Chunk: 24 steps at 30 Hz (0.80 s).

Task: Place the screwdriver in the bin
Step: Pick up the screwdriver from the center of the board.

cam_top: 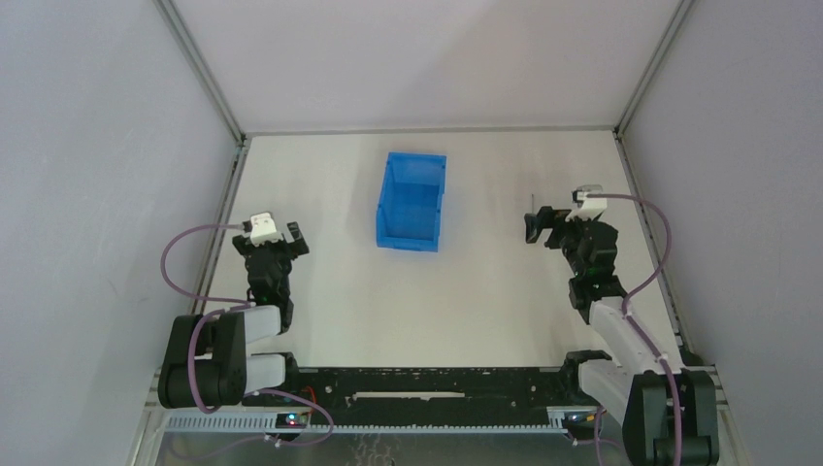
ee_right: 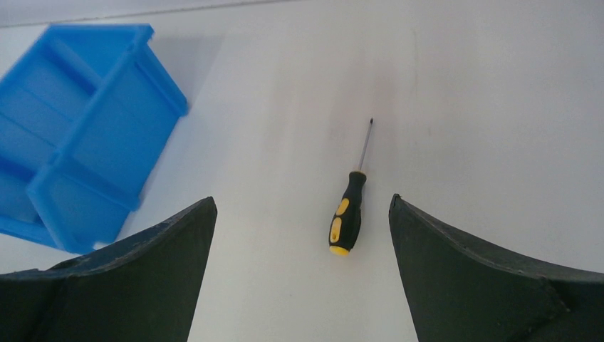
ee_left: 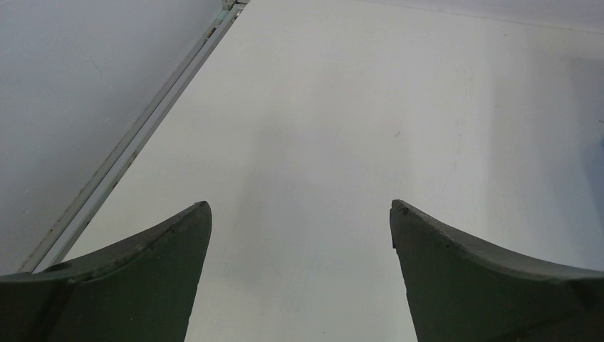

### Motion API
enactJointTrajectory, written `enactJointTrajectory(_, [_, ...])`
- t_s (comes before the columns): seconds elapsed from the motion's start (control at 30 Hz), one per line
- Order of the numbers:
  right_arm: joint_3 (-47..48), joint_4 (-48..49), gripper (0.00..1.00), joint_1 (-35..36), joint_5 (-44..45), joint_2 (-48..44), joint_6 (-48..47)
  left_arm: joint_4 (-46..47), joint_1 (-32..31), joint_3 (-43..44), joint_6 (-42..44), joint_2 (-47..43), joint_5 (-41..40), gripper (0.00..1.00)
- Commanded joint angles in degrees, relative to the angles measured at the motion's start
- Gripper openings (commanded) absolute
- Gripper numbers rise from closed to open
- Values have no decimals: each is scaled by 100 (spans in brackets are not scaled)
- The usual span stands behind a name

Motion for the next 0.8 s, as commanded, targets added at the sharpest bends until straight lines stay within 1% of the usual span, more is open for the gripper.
enactJointTrajectory(0.0, [732, -1019, 100, 65, 180, -400, 79, 124, -26, 198, -25, -25, -54, 100])
enactJointTrajectory(0.37, [2520, -3399, 100, 217, 417, -964, 303, 124, -24, 200, -26, -24, -57, 100])
enactJointTrajectory(0.5, [3004, -3839, 100, 301, 548, -1136, 277, 124, -24, 197, -24, -24, -53, 100])
enactJointTrajectory(0.67, [3701, -4480, 100, 353, 626, -1103, 199, 124, -22, 196, -26, -25, -57, 100])
enactJointTrajectory(0.77, [3949, -4727, 100, 392, 647, -1118, 207, 120, -29, 201, -26, -24, -54, 100])
